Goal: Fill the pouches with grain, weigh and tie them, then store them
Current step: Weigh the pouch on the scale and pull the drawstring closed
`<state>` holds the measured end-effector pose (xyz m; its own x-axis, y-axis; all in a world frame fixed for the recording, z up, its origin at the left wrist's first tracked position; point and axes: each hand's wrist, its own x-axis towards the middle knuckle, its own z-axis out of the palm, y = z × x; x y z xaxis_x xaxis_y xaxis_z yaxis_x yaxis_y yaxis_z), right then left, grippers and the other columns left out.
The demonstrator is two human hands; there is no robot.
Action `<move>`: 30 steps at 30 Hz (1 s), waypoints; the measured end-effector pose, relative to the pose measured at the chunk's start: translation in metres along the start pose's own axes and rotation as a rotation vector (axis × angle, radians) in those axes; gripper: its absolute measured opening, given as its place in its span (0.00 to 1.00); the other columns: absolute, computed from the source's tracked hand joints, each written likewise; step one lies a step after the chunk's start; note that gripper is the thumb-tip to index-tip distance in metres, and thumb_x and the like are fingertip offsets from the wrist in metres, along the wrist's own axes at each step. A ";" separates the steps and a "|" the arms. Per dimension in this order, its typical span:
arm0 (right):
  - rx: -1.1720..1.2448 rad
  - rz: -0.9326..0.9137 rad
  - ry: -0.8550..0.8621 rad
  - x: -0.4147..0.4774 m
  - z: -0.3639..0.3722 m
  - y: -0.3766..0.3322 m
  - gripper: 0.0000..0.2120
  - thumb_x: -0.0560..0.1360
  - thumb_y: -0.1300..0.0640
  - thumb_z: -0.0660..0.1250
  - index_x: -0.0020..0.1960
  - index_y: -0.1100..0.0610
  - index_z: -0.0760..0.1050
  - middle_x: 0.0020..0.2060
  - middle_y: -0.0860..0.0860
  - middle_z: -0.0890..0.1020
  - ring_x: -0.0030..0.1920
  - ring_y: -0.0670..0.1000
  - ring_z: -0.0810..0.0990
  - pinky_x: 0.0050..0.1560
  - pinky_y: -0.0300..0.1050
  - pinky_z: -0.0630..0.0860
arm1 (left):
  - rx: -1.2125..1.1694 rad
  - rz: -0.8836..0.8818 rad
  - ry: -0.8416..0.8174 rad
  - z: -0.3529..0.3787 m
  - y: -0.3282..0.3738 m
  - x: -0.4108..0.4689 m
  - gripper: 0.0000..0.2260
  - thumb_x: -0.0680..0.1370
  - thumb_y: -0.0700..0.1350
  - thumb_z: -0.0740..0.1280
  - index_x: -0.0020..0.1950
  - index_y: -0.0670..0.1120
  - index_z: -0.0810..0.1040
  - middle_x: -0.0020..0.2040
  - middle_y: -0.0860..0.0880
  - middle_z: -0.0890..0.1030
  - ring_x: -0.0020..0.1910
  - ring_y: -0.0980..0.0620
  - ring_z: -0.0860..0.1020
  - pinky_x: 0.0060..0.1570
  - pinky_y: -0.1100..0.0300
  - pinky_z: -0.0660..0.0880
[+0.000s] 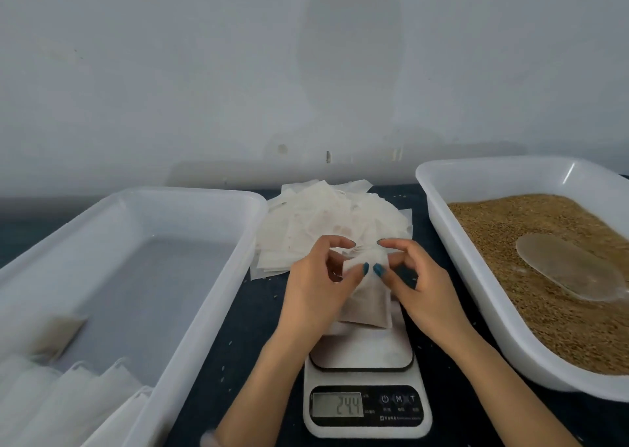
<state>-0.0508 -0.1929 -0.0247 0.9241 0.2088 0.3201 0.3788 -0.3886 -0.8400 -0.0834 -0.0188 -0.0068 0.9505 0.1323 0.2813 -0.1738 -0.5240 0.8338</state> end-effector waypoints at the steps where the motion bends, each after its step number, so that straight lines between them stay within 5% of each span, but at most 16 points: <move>1: 0.013 -0.031 0.011 -0.001 0.000 -0.003 0.17 0.76 0.54 0.71 0.64 0.48 0.75 0.43 0.44 0.83 0.50 0.41 0.81 0.52 0.34 0.74 | 0.029 0.019 -0.016 -0.002 0.006 -0.002 0.11 0.75 0.54 0.72 0.56 0.58 0.77 0.39 0.60 0.80 0.37 0.61 0.77 0.35 0.69 0.72; 5: 0.091 -0.137 0.038 -0.003 0.002 -0.022 0.16 0.74 0.59 0.73 0.59 0.46 0.77 0.39 0.42 0.80 0.47 0.43 0.81 0.51 0.32 0.76 | 0.295 0.172 -0.039 -0.019 0.031 -0.013 0.08 0.79 0.52 0.68 0.51 0.49 0.81 0.41 0.55 0.77 0.39 0.56 0.75 0.39 0.63 0.71; 10: 0.276 -0.171 -0.085 -0.001 0.018 -0.072 0.13 0.72 0.47 0.68 0.56 0.41 0.76 0.41 0.44 0.82 0.45 0.46 0.83 0.48 0.35 0.79 | 0.694 0.264 0.128 -0.074 0.070 -0.036 0.09 0.81 0.50 0.61 0.45 0.48 0.76 0.44 0.54 0.72 0.33 0.55 0.69 0.31 0.67 0.66; 14: 0.293 -0.265 -0.246 -0.001 0.063 -0.114 0.13 0.77 0.56 0.71 0.55 0.40 0.74 0.42 0.39 0.81 0.44 0.45 0.81 0.43 0.34 0.78 | 1.008 0.061 0.078 -0.133 0.078 -0.055 0.10 0.82 0.57 0.52 0.48 0.52 0.65 0.36 0.52 0.72 0.37 0.46 0.77 0.30 0.58 0.65; 17: 0.301 -0.269 -0.365 0.002 0.108 -0.138 0.13 0.78 0.58 0.68 0.59 0.45 0.73 0.42 0.37 0.79 0.43 0.44 0.80 0.46 0.39 0.78 | 0.887 -0.078 0.079 -0.178 0.064 -0.058 0.11 0.81 0.58 0.57 0.45 0.53 0.71 0.31 0.49 0.74 0.32 0.44 0.74 0.30 0.55 0.65; 22: 0.186 -0.244 -0.609 -0.001 0.163 -0.163 0.20 0.80 0.58 0.65 0.70 0.49 0.67 0.60 0.45 0.79 0.56 0.46 0.79 0.62 0.48 0.77 | 0.795 -0.316 0.197 -0.246 0.002 -0.046 0.08 0.78 0.46 0.68 0.40 0.52 0.74 0.32 0.49 0.78 0.32 0.49 0.76 0.30 0.57 0.68; 30: -0.478 -0.600 -0.800 -0.010 0.198 -0.187 0.14 0.80 0.54 0.63 0.64 0.56 0.76 0.56 0.55 0.81 0.54 0.59 0.80 0.54 0.56 0.78 | 0.744 -0.651 0.155 -0.295 -0.080 -0.049 0.02 0.78 0.40 0.67 0.46 0.43 0.77 0.44 0.41 0.82 0.42 0.42 0.80 0.43 0.52 0.78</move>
<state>-0.1408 0.0551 0.0422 0.3496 0.9318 0.0977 0.8938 -0.3005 -0.3328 -0.1918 0.2648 0.0529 0.7502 0.6608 -0.0214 0.6241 -0.6971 0.3528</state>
